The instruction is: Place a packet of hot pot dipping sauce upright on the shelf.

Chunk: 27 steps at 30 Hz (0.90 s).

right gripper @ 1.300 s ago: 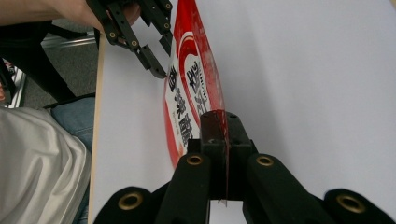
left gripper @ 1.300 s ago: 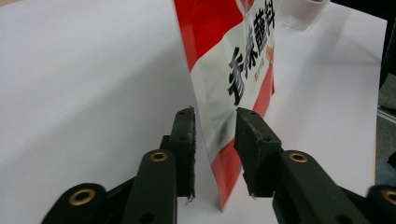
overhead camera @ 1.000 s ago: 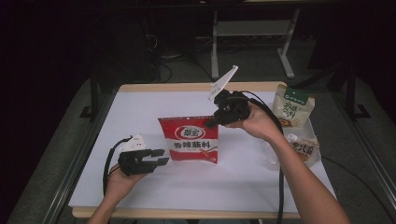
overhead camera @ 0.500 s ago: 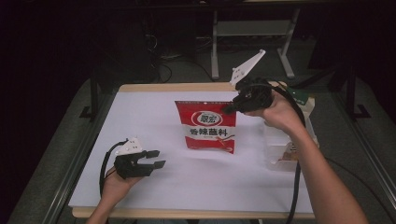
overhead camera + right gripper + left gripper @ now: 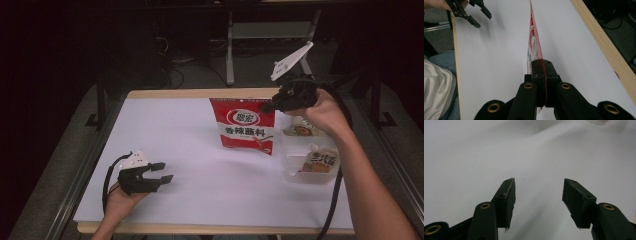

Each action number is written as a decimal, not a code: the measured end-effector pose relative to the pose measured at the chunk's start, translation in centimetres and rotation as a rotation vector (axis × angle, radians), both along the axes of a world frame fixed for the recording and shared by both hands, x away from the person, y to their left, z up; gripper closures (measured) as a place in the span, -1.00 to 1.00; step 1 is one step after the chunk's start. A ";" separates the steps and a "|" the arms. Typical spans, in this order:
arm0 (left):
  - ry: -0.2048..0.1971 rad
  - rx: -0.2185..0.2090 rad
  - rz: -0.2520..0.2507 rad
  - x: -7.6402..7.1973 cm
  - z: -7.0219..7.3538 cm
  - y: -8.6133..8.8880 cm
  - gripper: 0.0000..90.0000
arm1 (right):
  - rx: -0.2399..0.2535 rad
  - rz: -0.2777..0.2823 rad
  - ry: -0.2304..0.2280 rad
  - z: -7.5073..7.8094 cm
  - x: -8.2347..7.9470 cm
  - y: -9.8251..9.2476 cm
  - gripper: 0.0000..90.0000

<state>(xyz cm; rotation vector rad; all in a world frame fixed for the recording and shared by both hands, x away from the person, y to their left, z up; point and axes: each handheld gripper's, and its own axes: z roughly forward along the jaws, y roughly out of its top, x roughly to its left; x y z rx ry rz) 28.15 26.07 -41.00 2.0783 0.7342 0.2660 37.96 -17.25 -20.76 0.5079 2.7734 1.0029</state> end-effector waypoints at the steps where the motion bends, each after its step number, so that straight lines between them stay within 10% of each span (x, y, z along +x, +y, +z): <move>1: 0.002 -0.002 0.002 0.0 -0.2 0.1 -0.06 | -0.010 -0.006 -0.004 0.2 0.0 -0.4 0.99; 27: 0.006 -0.005 0.052 -0.8 -0.9 1.7 -0.25 | -0.016 -0.115 -0.033 2.0 0.0 -5.6 0.99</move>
